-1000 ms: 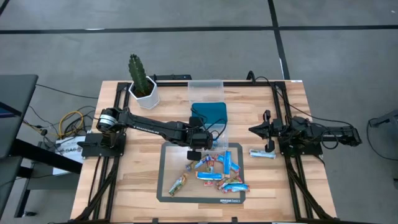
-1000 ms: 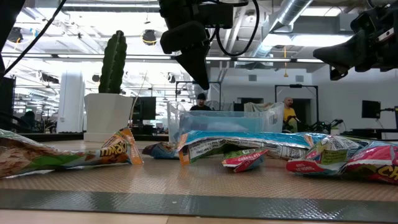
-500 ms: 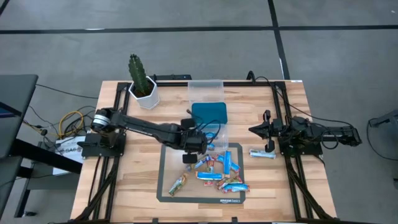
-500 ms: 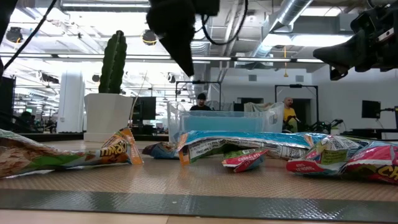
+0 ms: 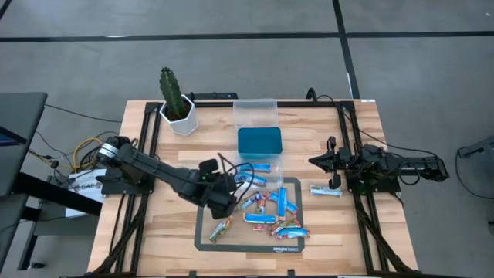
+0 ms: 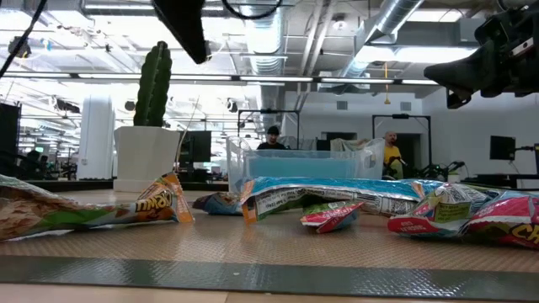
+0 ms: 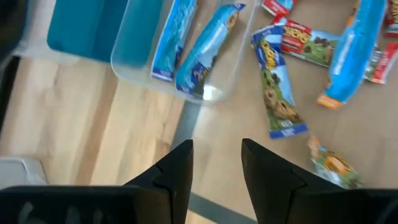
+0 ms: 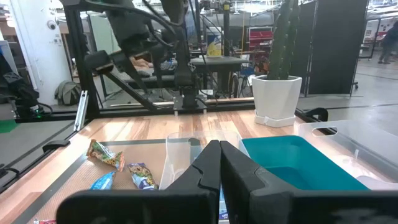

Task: Pick and place Granola Bars by type
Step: Put the blue granola bar into the bottom transparent bin

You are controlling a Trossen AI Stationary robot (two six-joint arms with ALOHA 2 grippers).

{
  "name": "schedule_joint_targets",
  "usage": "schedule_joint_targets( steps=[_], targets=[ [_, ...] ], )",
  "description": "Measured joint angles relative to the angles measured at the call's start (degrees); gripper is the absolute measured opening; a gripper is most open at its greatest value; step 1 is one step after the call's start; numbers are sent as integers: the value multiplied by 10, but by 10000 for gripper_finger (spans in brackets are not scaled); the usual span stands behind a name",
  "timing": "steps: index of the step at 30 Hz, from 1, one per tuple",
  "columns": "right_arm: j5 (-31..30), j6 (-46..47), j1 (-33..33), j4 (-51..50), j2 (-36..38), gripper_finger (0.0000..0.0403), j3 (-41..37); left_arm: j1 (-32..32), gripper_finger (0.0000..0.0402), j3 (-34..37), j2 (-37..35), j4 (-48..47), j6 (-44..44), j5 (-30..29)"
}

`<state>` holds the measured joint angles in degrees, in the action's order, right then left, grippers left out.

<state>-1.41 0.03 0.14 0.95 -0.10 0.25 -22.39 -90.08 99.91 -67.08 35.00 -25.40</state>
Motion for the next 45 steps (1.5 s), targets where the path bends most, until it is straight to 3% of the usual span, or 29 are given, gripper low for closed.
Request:
schedule_joint_targets(
  steps=[11,17,27,36,45],
  targets=[
    [0,0,0,0,0,0,0,-18,130,6,-14,1,49,-22],
    [0,0,0,0,0,0,0,-18,130,6,23,45,54,-24],
    [0,0,0,0,0,0,0,-17,130,6,111,163,31,41],
    [0,0,0,0,0,0,0,6,130,6,189,201,15,39],
    [0,0,0,0,0,0,0,24,131,6,219,234,8,39]
  ],
)
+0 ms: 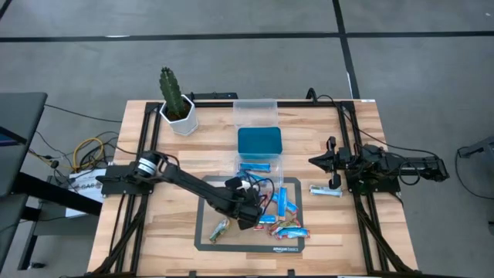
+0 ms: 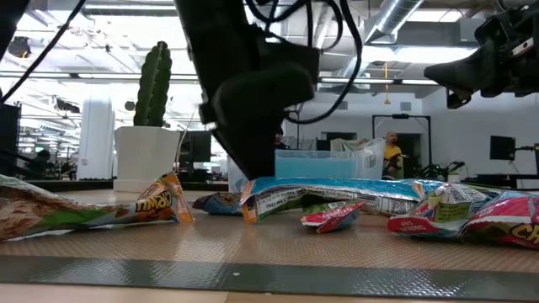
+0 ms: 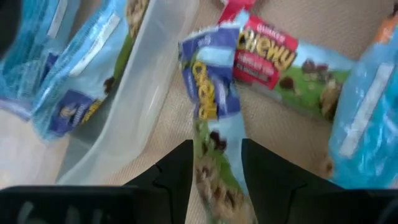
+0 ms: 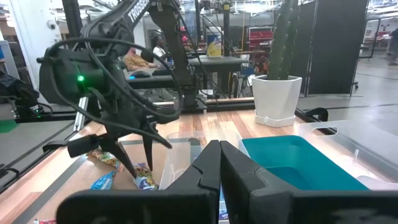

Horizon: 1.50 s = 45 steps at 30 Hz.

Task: Pick and place Granola Bars by type
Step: Put the blue granola bar into the bottom transparent bin

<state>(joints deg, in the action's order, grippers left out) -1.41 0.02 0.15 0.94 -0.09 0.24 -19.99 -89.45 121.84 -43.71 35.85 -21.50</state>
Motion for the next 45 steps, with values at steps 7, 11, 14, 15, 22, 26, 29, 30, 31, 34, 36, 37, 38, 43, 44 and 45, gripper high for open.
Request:
schedule_joint_targets(
  steps=[7,11,14,15,22,26,29,30,31,34,36,37,38,43,44,45],
  targets=[
    [0,0,0,0,0,0,0,5,156,0,2,-4,2,1],
    [0,0,0,0,0,0,0,8,179,0,2,-6,2,7],
    [0,0,0,0,0,0,0,8,195,0,2,-5,2,21],
    [0,0,0,0,0,0,0,8,198,0,2,-4,-1,26],
    [0,0,0,0,0,0,0,9,191,0,2,-4,-8,46],
    [0,0,0,0,0,0,0,9,167,19,2,15,-8,46],
    [0,0,0,0,0,0,0,9,143,43,-2,50,-7,56],
    [0,0,0,0,0,0,0,9,134,47,-2,57,-7,60],
    [0,0,0,0,0,0,0,9,126,49,-3,61,-7,63],
    [0,0,0,0,0,0,0,9,102,50,-3,62,-7,64],
    [0,0,0,0,0,0,0,9,87,48,-3,61,-7,64],
    [0,0,0,0,0,0,0,9,80,48,-2,61,-7,66],
    [0,0,0,0,0,0,0,9,73,47,-2,61,-7,67],
    [0,0,0,0,0,0,0,9,48,47,-1,60,-8,64],
    [0,0,0,0,0,0,0,9,46,47,-1,60,-7,62],
    [0,0,0,0,0,0,0,9,45,47,-1,60,-8,62]
  ],
)
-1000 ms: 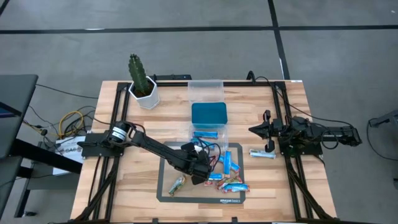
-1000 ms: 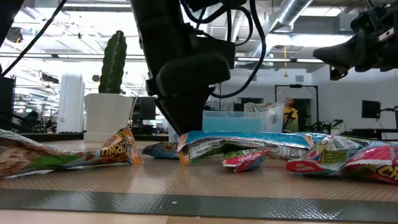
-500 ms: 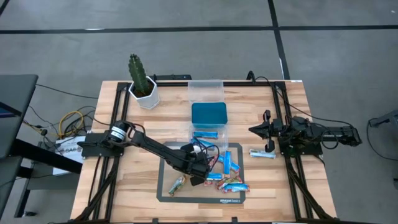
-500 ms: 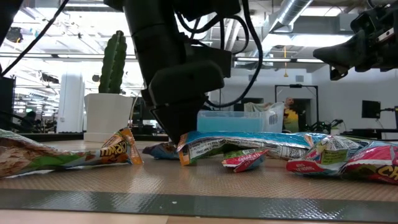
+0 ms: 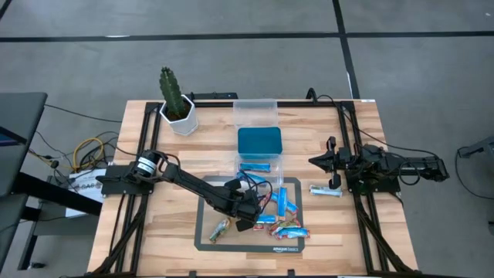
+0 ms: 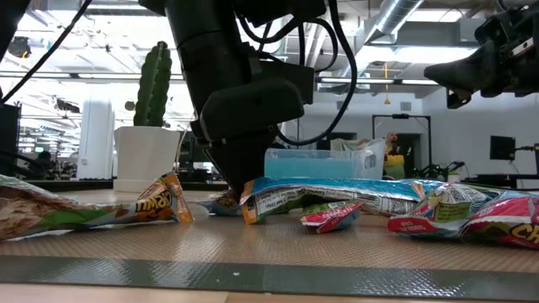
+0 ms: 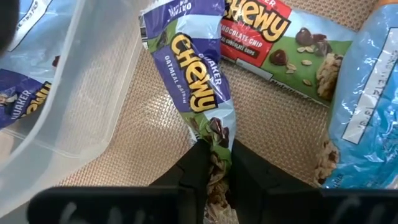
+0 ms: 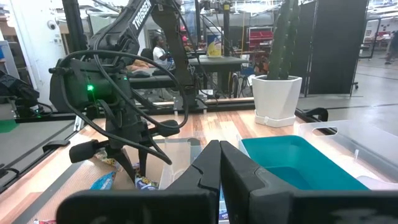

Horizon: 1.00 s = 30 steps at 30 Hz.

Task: Pick and place Granola Bars by type
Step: Put the blue granola bar into the bottom transparent bin

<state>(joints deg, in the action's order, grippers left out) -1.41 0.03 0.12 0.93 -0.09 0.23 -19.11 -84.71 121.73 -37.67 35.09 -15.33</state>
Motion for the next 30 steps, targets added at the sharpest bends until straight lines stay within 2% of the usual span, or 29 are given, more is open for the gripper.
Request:
schedule_joint_targets(
  steps=[8,18,24,27,30],
  targets=[
    [0,0,0,0,0,0,0,-5,45,3,-15,-8,0,-14],
    [0,0,0,0,0,0,0,-26,45,2,-107,-25,2,-72],
    [0,0,0,0,0,0,0,-33,45,2,-167,-28,-7,-142],
    [0,0,0,0,0,0,0,-33,45,1,-182,-43,-8,-169],
    [0,0,0,0,0,0,0,-32,45,1,-183,-46,-10,-171]
  ],
)
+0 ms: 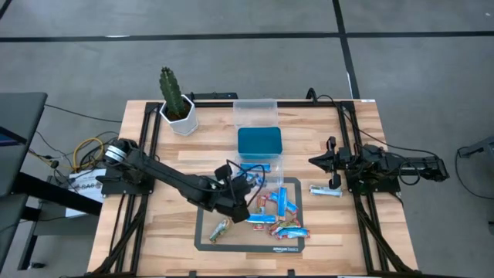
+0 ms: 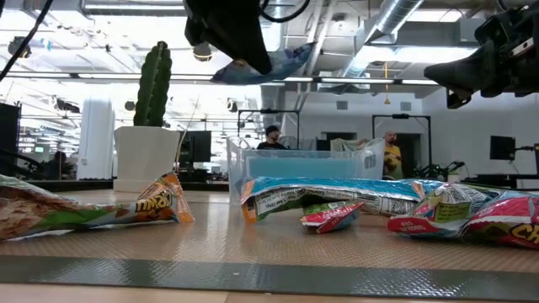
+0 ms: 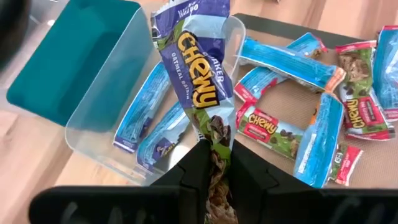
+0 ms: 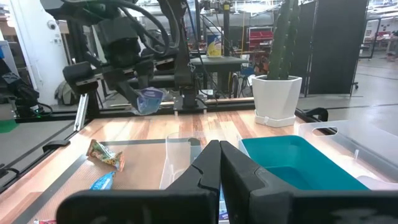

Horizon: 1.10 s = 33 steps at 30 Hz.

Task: Pick and place Granola Bars by type
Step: Put the blue granola bar into the bottom transparent bin

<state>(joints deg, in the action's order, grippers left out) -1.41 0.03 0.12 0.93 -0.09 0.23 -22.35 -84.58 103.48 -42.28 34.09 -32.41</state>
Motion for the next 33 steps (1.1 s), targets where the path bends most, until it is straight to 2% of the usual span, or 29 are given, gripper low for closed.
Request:
schedule_joint_targets(
  steps=[6,11,24,33],
  targets=[
    [0,0,0,0,0,0,0,18,45,0,0,3,-33,-8],
    [0,0,0,0,0,0,0,62,45,0,0,23,-113,-6],
    [0,0,0,0,0,0,0,180,45,0,9,11,-369,139],
    [0,0,0,0,0,0,0,185,51,1,17,11,-414,108]
  ],
)
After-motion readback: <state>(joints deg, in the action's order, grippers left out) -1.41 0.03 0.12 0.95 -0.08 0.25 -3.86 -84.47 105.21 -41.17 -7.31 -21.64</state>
